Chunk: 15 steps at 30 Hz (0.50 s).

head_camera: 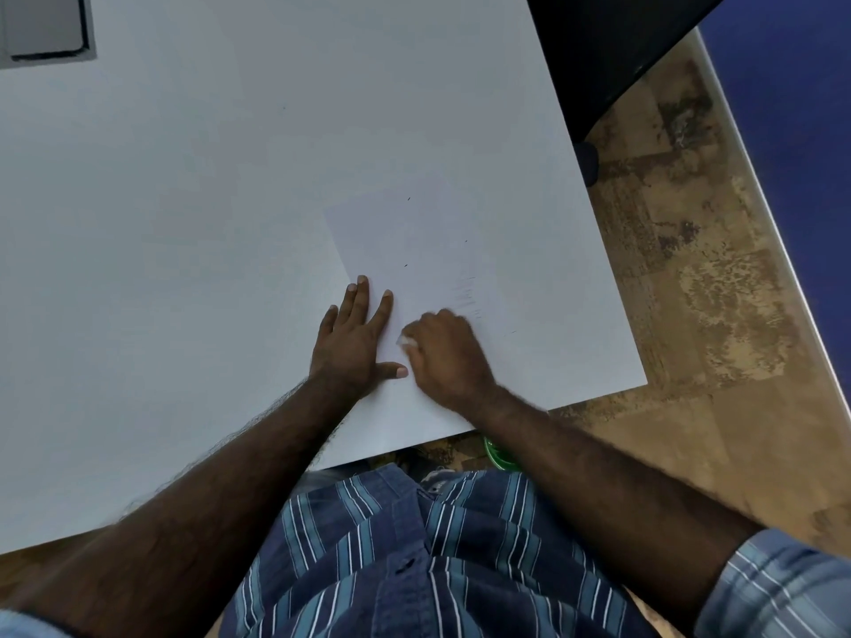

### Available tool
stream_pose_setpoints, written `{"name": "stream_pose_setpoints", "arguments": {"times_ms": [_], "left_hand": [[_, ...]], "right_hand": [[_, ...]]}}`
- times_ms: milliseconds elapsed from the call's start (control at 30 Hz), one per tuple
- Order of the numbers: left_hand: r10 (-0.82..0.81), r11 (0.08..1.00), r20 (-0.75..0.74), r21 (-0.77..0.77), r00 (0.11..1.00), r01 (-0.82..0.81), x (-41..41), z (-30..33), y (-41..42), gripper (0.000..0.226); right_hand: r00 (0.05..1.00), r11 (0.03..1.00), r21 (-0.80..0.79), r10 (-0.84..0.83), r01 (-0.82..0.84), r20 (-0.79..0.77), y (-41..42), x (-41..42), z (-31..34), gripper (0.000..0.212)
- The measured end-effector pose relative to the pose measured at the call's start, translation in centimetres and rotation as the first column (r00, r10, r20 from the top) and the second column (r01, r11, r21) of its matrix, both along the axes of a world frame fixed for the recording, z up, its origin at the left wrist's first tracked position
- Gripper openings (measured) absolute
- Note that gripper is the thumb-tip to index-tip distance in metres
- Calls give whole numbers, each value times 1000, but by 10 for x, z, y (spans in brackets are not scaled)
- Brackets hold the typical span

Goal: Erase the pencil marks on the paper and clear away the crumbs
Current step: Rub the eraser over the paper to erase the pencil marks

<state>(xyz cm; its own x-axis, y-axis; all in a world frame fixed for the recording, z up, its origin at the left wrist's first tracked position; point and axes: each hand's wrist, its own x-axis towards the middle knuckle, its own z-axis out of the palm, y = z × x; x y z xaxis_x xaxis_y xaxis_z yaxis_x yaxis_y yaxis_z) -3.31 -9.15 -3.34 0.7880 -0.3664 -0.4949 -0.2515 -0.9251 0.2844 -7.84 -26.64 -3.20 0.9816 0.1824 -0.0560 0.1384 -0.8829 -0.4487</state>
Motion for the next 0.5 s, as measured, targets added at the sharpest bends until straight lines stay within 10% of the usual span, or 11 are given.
{"name": "stream_pose_setpoints", "arguments": {"times_ms": [100, 300, 500], "left_hand": [[0, 1000, 7, -6, 1000, 0, 0, -1, 0, 123], [2, 1000, -16, 24, 1000, -2, 1, 4, -3, 123], [-4, 1000, -3, 17, 1000, 4, 1, 2, -2, 123]], "right_hand": [[992, 991, -64, 124, -121, 39, -3, -10, -4, 15], [961, 954, -130, -262, 272, 91, -41, 20, -2, 12], [988, 983, -116, 151, -145, 41, -6, -20, -3, 16]]}}
